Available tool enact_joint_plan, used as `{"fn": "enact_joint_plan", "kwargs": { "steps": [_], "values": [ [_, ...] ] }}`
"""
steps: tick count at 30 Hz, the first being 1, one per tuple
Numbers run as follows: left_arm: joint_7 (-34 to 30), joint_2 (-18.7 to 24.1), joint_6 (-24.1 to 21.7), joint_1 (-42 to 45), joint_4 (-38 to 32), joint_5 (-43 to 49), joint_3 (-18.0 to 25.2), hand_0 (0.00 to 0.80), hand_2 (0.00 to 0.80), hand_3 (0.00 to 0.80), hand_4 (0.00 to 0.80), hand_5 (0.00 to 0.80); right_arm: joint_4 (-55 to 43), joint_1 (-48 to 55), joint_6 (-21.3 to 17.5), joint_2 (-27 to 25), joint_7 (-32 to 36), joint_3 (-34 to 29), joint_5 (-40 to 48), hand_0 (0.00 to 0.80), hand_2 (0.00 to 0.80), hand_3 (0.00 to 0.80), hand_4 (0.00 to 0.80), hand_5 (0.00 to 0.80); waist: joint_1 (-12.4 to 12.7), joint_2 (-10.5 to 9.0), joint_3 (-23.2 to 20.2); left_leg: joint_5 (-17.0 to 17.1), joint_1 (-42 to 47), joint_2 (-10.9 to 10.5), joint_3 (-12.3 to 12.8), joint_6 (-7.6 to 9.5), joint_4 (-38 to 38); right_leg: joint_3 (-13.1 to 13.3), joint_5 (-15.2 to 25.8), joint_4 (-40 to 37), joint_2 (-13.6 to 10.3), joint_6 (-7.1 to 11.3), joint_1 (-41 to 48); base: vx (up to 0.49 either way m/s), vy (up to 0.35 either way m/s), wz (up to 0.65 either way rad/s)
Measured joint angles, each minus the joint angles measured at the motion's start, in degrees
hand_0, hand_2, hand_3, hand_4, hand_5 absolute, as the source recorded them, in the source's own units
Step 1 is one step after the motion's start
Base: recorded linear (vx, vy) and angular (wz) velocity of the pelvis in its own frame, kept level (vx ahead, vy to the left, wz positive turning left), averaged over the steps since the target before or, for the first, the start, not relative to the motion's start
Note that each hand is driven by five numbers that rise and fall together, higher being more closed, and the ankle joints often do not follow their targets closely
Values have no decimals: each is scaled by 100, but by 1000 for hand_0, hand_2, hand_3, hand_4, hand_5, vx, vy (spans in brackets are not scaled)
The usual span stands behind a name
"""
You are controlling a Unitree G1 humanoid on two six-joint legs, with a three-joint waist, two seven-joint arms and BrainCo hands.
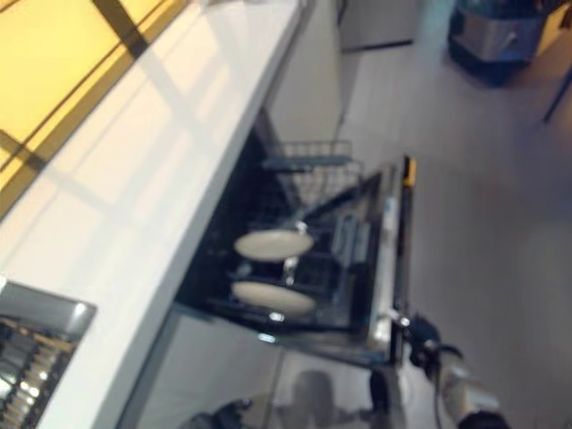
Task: Take plates into dishwasher
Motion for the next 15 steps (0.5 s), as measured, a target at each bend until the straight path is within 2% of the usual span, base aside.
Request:
{"fn": "enact_joint_plan", "kwargs": {
  "steps": [3, 6, 9, 15],
  "values": [
    [1, -16, 5, 64, 5, 27, 8, 0, 0, 0, 0, 0, 0, 26, 76, 5, 0, 14, 0, 0, 0, 0, 0, 0, 35, -7, -37, 0, 77, 16, -11, -1, 1, -22, -5, 0, 9, -12, 98, 39, 11, 4],
    [3, -29, 13, 225, 10, 44, 17, 0, 0, 0, 0, 0, 0, 123, 110, 7, -14, 152, 19, 0, 0, 0, 0, 0, 143, -57, -262, 0, 64, 33, -39, -1, -15, -112, -21, -1, 8, -33, 112, 10, 13, 4],
    [1, -49, 46, 429, 111, 45, 19, 0, 0, 0, 0, 0, -11, 131, 159, 81, -16, 437, 25, 0, 0, 0, 0, 0, 187, -208, -516, 0, 53, 42, -77, -1, -16, -161, -23, -1, 7, -37, 120, 14, 16, 4],
    [3, -41, 52, 617, 188, 46, 35, 0, 0, 0, 0, 0, -233, 198, 178, 216, -14, 717, 24, 0, 0, 0, 0, 0, 299, -460, -758, -12, 49, 43, -191, 10, -20, -262, -43, -8, -20, -63, 212, 22, 24, 8]
  ]
}}
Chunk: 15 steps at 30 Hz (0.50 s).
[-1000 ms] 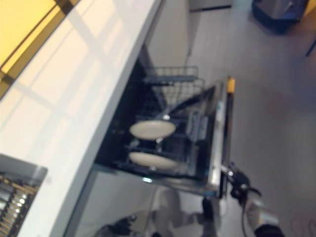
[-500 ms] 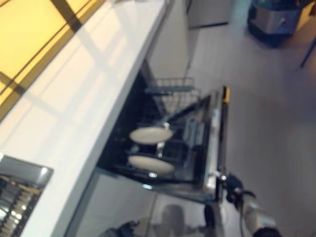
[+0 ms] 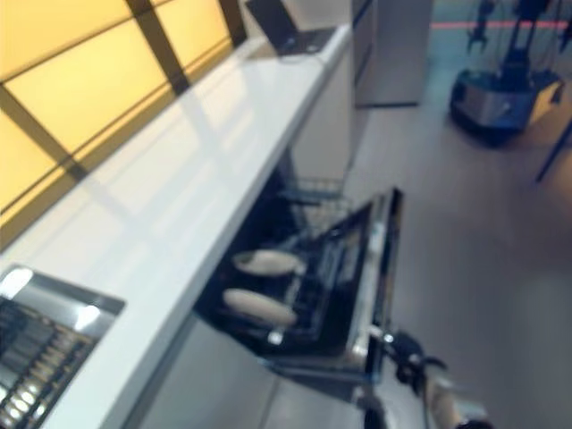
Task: Take plates into dishwasher
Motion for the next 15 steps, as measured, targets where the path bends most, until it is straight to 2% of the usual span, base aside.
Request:
{"fn": "enact_joint_plan", "kwargs": {
  "steps": [5, 9, 15],
  "values": [
    [5, -2, 2, 177, 7, 0, 38, 0, 0, 0, 0, 0, -468, 2, 9, 150, 22, 235, -3, 0, 0, 0, 0, 0, 39, -49, -165, 7, -2, 32, -57, -7, 1, -81, -3, -11, -10, -4, 39, 48, 5, 5],
    [8, -16, 9, 258, 45, 2, 192, 0, 0, 0, 0, 0, -669, -50, 1, 344, 60, 390, -71, 0, 0, 0, 0, 0, 258, -66, -401, 24, -7, 60, -197, -30, 3, -246, -27, -14, 17, -25, 116, 68, -14, 13],
    [32, -14, 13, 284, 187, 3, 196, 0, 0, 0, 0, 0, -685, -397, -100, 635, 159, 622, -151, 0, 0, 0, 0, 0, 532, -107, -653, 58, -94, 77, -380, -41, 8, -460, -57, -6, 4, -11, 162, 59, 7, 19]
  ]
}}
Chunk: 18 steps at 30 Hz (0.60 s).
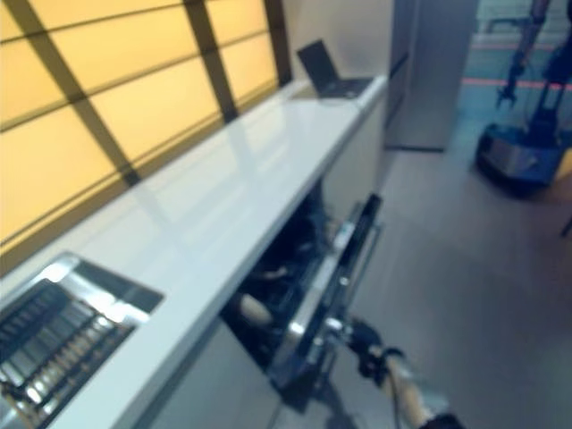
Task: Take plates into dishwasher
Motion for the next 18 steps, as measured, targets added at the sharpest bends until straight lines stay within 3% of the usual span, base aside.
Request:
{"fn": "enact_joint_plan", "kwargs": {
  "steps": [4, 8, 12, 18],
  "values": [
    [26, 18, 93, 128, 2, 0, -2, 0, 0, 0, 0, 0, -49, -134, -61, 315, 266, 267, -81, 0, 0, 0, 0, 0, 119, -109, -85, 4, -4, -17, -215, -8, 0, -201, -71, 12, -37, 54, 142, 75, 3, 27],
    [49, 57, 101, 129, 7, 0, -2, 0, 0, 0, 0, 0, 83, 266, 268, 603, 541, 895, -79, 0, 0, 0, 0, 0, 330, -245, -141, 3, -8, -50, -480, -7, 22, -380, -168, 13, -93, 135, 317, 60, -11, 34],
    [98, 136, 106, 195, 10, 0, 2, 0, 0, 0, 0, 0, 271, 708, 368, 939, 547, 1022, -80, 0, 0, 0, 0, 0, 413, -284, -113, 31, -7, -107, -662, -6, 26, -381, -228, 12, -134, 215, 425, 40, -18, 30],
    [210, 188, 104, 309, 7, 0, 220, 0, 0, 0, 0, 0, 271, 891, 237, 825, 547, 790, -76, 0, 0, 0, 0, 0, 411, -414, 0, 16, -9, -93, -767, 16, 2, -396, -281, 10, -120, 231, 541, -3, -29, 11]
  ]
}}
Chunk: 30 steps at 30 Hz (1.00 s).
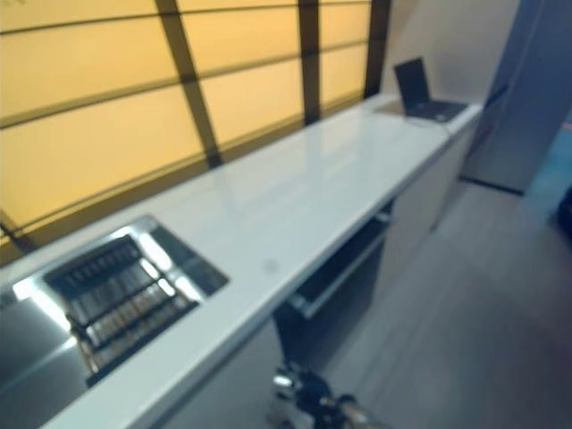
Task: Take plates into dishwasher
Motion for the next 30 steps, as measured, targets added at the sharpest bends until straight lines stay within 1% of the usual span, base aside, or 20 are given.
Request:
{"fn": "enact_joint_plan", "kwargs": {
  "steps": [2, 4, 6, 8, 10, 11, 13, 14, 16, 17, 19, 20, 22, 24, 25, 27, 28, 30],
  "values": [
    [23, 0, 0, 12, -1, -3, 18, 0, 0, 0, 0, 0, 44, 41, -70, -59, -8, -157, 0, 0, 0, 0, 0, 0, 11, -23, 42, -2, -6, 16, -81, -4, 0, -71, -17, 0, 16, -4, 50, -11, -34, 18],
    [70, -13, -3, 48, -12, -6, 58, 0, 0, 0, 0, 0, 59, 161, -200, -114, -44, -318, 3, 0, 0, 0, 0, 0, 10, -28, 48, -1, 3, 51, -96, -4, 4, -130, -60, -14, 22, 1, 119, -3, -30, 22],
    [134, -17, 2, 109, -13, -14, 186, 0, 0, 0, 0, 0, 77, 259, -393, -147, -239, -482, 6, 0, 0, 0, 0, 0, 40, -29, 50, 0, 2, 66, -113, -4, 9, -137, -87, -5, 51, 3, 151, -5, -45, 15],
    [240, -12, 7, 177, -19, -62, 304, 0, 0, 0, 0, 0, 206, 401, -591, -160, -543, -857, 4, 0, 0, 0, 0, 0, 46, -30, 50, 3, 14, 62, -218, -6, 32, -140, -158, -5, 56, 49, 270, -13, -56, 31],
    [282, -18, 5, 194, -24, -70, 428, 0, 0, 0, 0, 0, 245, 481, -649, -202, -688, -1013, 3, 0, 0, 0, 0, 0, 85, -34, 49, 5, 20, 60, -237, -7, 37, -140, -194, -7, 57, 68, 319, -21, -60, 25],
    [331, -13, 4, 217, -23, -137, 480, 0, 0, 0, 0, 0, 288, 525, -676, -247, -758, -1095, -7, 0, 0, 0, 0, 0, 156, -35, 50, 24, 22, 62, -237, -36, 45, -140, -209, -1, 62, 70, 343, -55, -128, 33],
    [386, -6, 4, 234, -16, -260, 595, 0, 0, 0, 0, 0, 574, 547, -731, -281, -866, -1226, -312, 0, 0, 0, 0, 0, 163, -45, 49, 28, 30, 64, -244, -35, 83, -140, -266, 1, 67, 85, 475, -59, -124, 37],
    [392, -1, 4, 256, -13, -288, 676, 0, 0, 0, 0, 0, 727, 549, -784, -314, -979, -1240, -734, 0, 0, 0, 0, 0, 184, -56, 43, 30, 35, 69, -250, -32, 101, -140, -306, 2, 78, 93, 531, -66, -120, 30],
    [405, 29, 5, 237, -11, -318, 697, 0, 0, 0, 0, 0, 925, 546, -801, -450, -1245, -1212, -1596, 0, 0, 0, 0, 0, 312, -65, 39, 30, 53, 95, -264, -32, 147, -140, -345, 4, 108, 85, 586, -92, -161, 23],
    [406, 46, 5, 242, -5, -368, 727, 0, 0, 0, 0, 0, 1068, 494, -801, -571, -1353, -1165, -2160, 0, 0, 0, 0, 0, 379, -73, 42, 31, 45, 107, -278, -33, 189, -140, -366, 7, 126, 82, 629, -85, -158, 25],
    [416, 83, 2, 233, 1, -474, 737, 0, 0, 0, 0, 0, 1210, 444, -796, -811, -1482, -1071, -2900, 0, 0, 0, 0, 0, 485, -86, 52, 32, 96, 143, -329, -34, 215, -140, -407, 10, 170, 68, 731, -49, -163, 24],
    [417, 124, -6, 282, 25, -504, 750, 0, 0, 0, 0, 0, 1284, 376, -797, -878, -1501, -992, -3243, 0, 0, 0, 0, 0, 542, -101, 61, 33, 116, 154, -391, -35, 245, -143, -438, 11, 194, 60, 806, 17, -158, 29],
    [416, 184, -34, 335, 67, -520, 970, 0, 0, 0, 0, 0, 1364, 305, -794, -1028, -1503, -850, -4037, 0, 0, 0, 0, 0, 596, -122, 76, 44, 146, 195, -472, -57, 323, -192, -546, 17, 253, 65, 981, 43, -110, 42],
    [414, 223, -119, 411, 57, -514, 1105, 0, 0, 0, 0, 0, 1387, 305, -781, -1114, -1476, -774, -4496, 0, 0, 0, 0, 0, 627, -105, 88, 66, 123, 216, -527, -108, 408, -291, -621, 26, 275, 22, 1109, -65, -83, 53],
    [412, 244, -177, 459, 15, -513, 1120, 0, 0, 0, 0, 0, 1408, 302, -769, -1161, -1443, -775, -4687, 0, 0, 0, 0, 0, 650, -41, 152, 113, 80, 222, -538, -180, 482, -302, -663, 57, 316, 12, 1167, -219, -108, 77],
    [410, 254, -254, 478, -9, -511, 1119, 0, 0, 0, 0, 0, 1624, 287, -771, -1237, -1370, -766, -4975, 0, 0, 0, 0, 0, 724, 75, 258, 152, -91, 252, -515, -163, 645, -319, -730, 120, 349, -35, 1162, -230, -105, 56],
    [403, 256, -259, 539, -53, -503, 1126, 0, 0, 0, 0, 0, 1900, 243, -771, -1311, -1349, -641, -5136, 0, 0, 0, 0, 0, 853, 207, 309, 146, -173, 280, -521, -189, 625, -328, -737, 204, 373, -49, 1069, -185, -69, 17],
    [402, 278, -245, 659, -44, -492, 1129, 0, 0, 0, 0, 0, 2174, 239, -781, -1341, -1282, -553, -5180, 0, 0, 0, 0, 0, 916, 306, 327, 123, -376, 300, -496, -165, 585, -312, -753, 315, 410, -75, 944, -237, 4, 32]
  ]
}}
